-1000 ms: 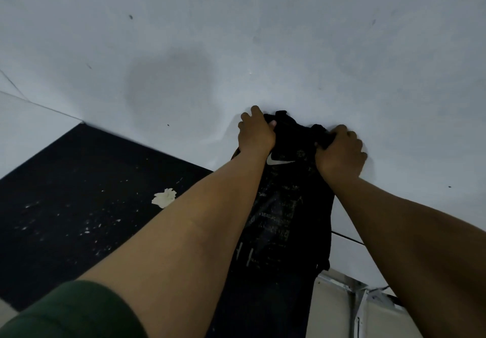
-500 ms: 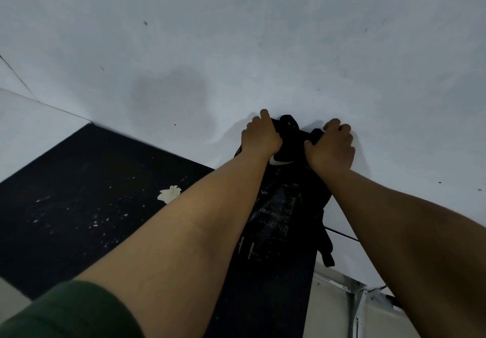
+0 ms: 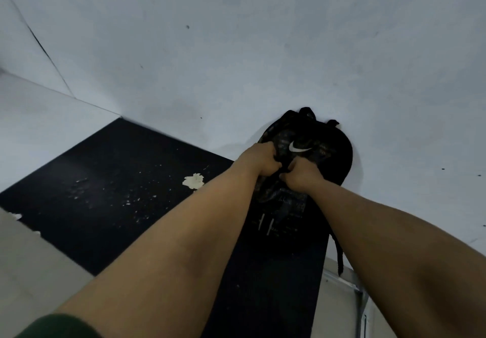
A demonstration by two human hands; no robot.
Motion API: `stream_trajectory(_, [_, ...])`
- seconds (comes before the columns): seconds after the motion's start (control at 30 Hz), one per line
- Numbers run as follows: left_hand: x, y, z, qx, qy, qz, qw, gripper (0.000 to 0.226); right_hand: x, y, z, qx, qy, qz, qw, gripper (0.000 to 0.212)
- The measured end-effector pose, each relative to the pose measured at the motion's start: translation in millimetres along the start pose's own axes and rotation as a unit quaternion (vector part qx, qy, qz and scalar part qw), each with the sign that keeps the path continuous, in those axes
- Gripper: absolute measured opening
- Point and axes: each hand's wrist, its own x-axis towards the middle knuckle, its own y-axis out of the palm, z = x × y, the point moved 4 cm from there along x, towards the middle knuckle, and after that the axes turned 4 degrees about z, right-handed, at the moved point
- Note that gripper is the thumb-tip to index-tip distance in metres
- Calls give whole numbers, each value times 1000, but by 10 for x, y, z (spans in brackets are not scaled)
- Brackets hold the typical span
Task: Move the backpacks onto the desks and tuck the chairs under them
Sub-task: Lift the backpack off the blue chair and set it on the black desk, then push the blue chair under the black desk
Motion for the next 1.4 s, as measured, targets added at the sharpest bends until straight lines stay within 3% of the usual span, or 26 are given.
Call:
stream_trajectory(0.23, [-812, 411, 746, 13, -74, 65, 995, 48, -542, 943, 187, -50, 35, 170, 983, 28])
stream_trajectory(0.37, [-1281, 787, 1190, 28, -114, 120, 986, 41, -893, 1459, 289, -65, 46, 211, 974, 35])
stream_trajectory(0.67, [-2283, 1645, 1923, 31, -195, 189, 962, 40, -1668, 2501, 230, -85, 51, 280, 955, 28])
stream_trajectory(0.97, [-3409, 2432, 2026, -51, -260, 180, 947, 46, -2604, 3116, -145, -142, 21, 335, 931, 33])
stream_trajectory(1.1, [-3890, 2660, 1980, -69, -285, 196, 936, 54, -3009, 3292, -274, -168, 29, 355, 919, 45])
stream_trajectory(1.23, [-4337, 2759, 1996, -96, -302, 182, 931, 53, -3394, 3450, -132, -230, -9, 366, 902, 52])
stream_trajectory(1.4, [-4791, 2717, 2239, -106, -334, 152, 924, 53, -3683, 3676, 230, -231, -60, 362, 901, 46])
